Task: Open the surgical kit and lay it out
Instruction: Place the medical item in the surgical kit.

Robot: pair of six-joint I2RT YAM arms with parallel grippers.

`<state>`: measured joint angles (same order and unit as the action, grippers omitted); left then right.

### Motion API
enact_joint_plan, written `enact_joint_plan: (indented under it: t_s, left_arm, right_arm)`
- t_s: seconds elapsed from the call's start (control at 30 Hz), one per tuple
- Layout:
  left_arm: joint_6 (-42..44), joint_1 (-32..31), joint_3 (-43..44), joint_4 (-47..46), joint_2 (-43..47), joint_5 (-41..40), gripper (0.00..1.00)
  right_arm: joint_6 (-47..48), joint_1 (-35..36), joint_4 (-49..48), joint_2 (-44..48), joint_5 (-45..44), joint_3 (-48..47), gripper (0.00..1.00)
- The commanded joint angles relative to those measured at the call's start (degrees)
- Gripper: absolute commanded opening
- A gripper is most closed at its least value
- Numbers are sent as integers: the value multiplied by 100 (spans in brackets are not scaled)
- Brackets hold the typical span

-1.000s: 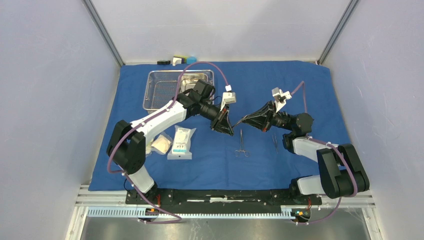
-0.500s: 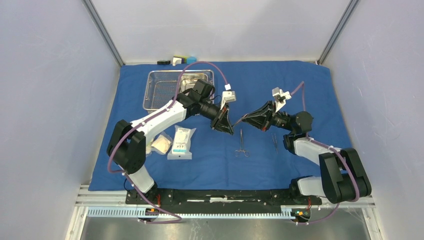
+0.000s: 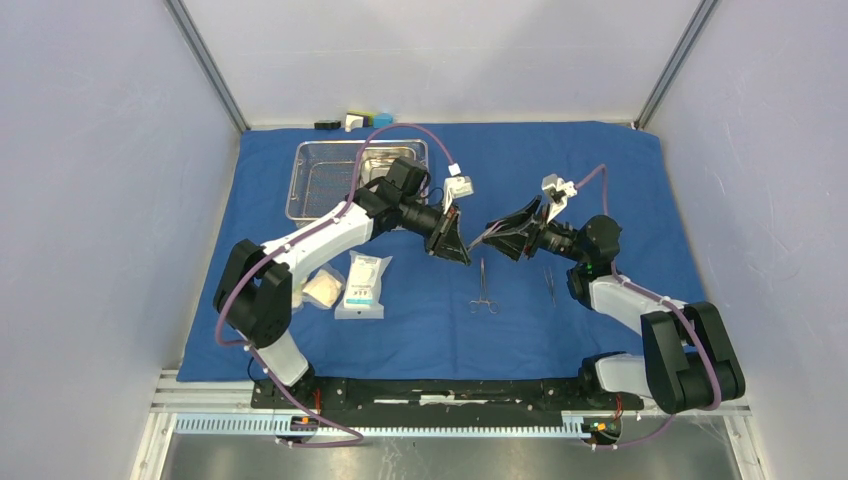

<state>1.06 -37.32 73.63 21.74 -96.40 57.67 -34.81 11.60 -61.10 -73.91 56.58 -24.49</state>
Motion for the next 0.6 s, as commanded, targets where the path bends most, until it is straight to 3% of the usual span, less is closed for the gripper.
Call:
enact_joint_plan:
  t_s: [0.0, 0.3, 0.4, 0.57]
  left_arm:
    - [-304, -41, 47, -388, 123, 1, 2]
    - [-598, -56, -31, -684, 134, -830, 2]
    - [-614, -65, -49, -709, 153, -1222, 2]
    - [-660, -91, -68, -776, 213, -1859, 2]
  right_arm:
    - [14, 1, 20, 4, -104, -166, 58]
    - [-619, -2, -60, -79, -442, -251, 67]
    - [-825, -6, -4, -183, -619, -331, 74]
    - [-1073, -5, 331, -370, -945, -481, 76]
